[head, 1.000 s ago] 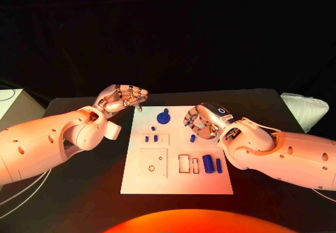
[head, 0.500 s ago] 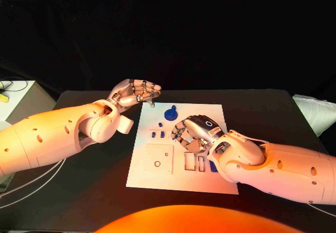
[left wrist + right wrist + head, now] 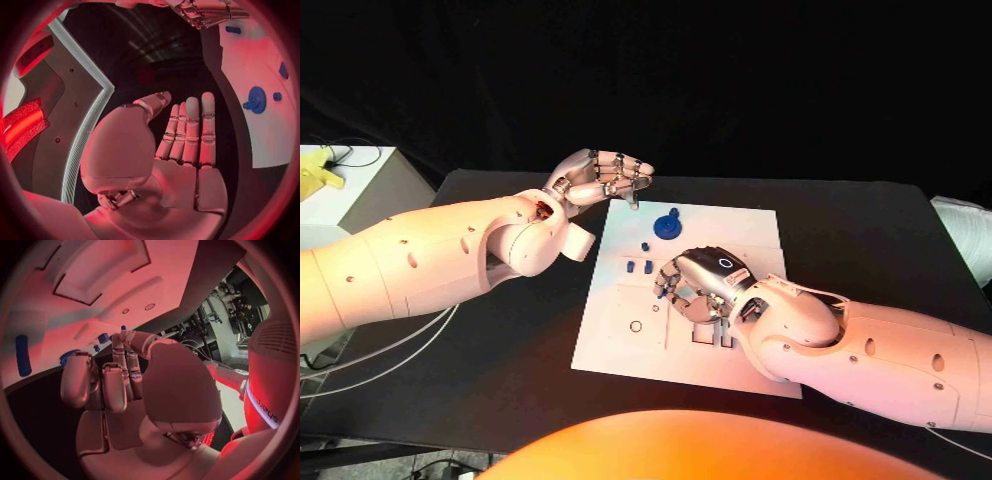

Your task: Assemble the parts on the task board

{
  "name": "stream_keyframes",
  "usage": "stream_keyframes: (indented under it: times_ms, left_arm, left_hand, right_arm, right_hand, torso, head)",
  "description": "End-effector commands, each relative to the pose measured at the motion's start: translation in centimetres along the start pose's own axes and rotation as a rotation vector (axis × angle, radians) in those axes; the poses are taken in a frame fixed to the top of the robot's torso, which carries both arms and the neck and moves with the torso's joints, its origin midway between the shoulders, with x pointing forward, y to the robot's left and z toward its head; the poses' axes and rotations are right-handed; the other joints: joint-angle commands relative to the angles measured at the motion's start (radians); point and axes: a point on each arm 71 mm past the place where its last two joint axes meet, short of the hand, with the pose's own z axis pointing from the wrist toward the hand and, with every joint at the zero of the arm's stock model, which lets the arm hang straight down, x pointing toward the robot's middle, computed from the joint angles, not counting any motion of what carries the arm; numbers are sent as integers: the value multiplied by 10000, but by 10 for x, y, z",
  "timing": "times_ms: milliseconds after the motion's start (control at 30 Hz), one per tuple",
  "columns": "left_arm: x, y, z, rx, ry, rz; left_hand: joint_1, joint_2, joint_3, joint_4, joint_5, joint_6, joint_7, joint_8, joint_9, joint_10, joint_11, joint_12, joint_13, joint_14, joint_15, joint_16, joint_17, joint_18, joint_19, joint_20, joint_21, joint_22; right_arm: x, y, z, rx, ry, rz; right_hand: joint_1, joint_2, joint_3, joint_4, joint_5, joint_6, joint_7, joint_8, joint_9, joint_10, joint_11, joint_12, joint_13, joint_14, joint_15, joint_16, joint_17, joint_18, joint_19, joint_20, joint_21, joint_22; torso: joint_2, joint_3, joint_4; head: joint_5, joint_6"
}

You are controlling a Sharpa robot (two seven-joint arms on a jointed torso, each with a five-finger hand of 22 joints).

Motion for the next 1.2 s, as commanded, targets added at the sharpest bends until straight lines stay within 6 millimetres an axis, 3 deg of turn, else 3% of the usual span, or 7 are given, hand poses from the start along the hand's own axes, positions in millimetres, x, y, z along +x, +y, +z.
stream_keyframes:
  times_ms: [33, 767, 1200]
  left_arm:
    - [2, -1, 1, 94, 77, -141]
    - [2, 0, 3, 42, 107, -154]
    - [1, 1, 3, 1, 95, -147]
  left_hand:
    - [21, 18, -48, -5, 25, -49, 15, -41, -16, -4, 42, -69, -17, -14, 50, -32, -16, 140, 66, -8, -59, -9]
    - [4, 7, -70, 8, 20, -62, 21, -43, -23, -10, 47, -77, -28, -12, 56, -40, -20, 139, 71, -3, -76, -20]
    - [-4, 9, -87, 22, 18, -79, 24, -47, -31, -20, 51, -86, -42, -8, 61, -48, -26, 139, 79, 1, -99, -35]
  right_arm:
    - [6, 0, 2, 154, 551, -260]
    - [12, 7, 6, 197, 692, -175]
    - [13, 7, 6, 184, 791, -176]
  right_hand:
    - [-105, 1, 67, -11, -52, 26, 45, 64, 18, 170, -184, -51, 4, 445, -76, -4, -8, -122, 103, -28, -47, 1076]
    - [-111, 8, 75, -18, -59, 21, 47, 61, 21, 172, -183, -60, 0, 440, -75, -19, -32, -117, 95, -28, -75, 1066]
    - [-111, 8, 75, -18, -59, 21, 47, 61, 21, 172, -183, -60, 0, 440, -75, -19, -32, -117, 95, -28, -75, 1066]
  torso:
    - [-3, 7, -6]
    - [4, 24, 0]
    - [-1, 15, -8]
  head:
    - [55, -4]
    - [26, -4]
    - [-18, -4]
